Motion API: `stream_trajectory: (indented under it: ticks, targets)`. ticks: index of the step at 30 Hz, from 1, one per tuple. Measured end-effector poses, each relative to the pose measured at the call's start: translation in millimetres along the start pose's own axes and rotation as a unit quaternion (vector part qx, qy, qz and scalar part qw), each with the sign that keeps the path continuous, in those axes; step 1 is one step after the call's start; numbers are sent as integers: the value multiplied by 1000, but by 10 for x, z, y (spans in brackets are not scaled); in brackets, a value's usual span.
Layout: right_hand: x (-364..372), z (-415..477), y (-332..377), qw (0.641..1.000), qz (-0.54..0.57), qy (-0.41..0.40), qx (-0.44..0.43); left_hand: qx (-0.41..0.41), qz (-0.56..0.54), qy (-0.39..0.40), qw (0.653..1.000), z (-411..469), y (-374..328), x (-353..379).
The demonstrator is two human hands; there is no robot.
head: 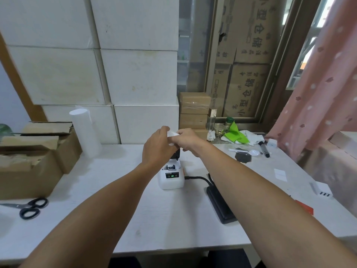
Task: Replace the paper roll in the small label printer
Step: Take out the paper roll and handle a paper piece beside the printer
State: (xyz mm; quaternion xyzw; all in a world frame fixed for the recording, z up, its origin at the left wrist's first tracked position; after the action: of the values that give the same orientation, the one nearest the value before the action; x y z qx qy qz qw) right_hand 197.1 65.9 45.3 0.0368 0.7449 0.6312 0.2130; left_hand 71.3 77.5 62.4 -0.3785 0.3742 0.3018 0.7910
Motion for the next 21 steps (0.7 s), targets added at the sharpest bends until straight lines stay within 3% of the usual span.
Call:
stream_trajectory:
  ticks: [6,13,16,21]
  targets:
    - [32,15,-18,998,-52,-29,-19,-20,62,8,998,8,77,15]
    - [66,29,-85,998,-53,21,-11,-4,138,20,990,17,58,56]
    - [61,39,-113,999,27,27,8,-7,108,-16,994,-22,66,18]
    - [-13,-23,-172,986,157,27,59,-55,-30,-48,997,-49,30,-40]
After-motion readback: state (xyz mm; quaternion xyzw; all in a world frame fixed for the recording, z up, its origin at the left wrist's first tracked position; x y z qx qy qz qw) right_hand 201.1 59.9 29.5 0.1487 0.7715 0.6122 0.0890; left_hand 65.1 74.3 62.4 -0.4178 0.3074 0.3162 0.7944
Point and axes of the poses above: each hand's wrist, its own z-axis towards the middle knuckle, its own x-axis out of the palm, y = z × x, the point moved 7 cm from there along z, towards the middle knuckle, and after that the axes turned 12 degrees about z, right-handed, at the moved point
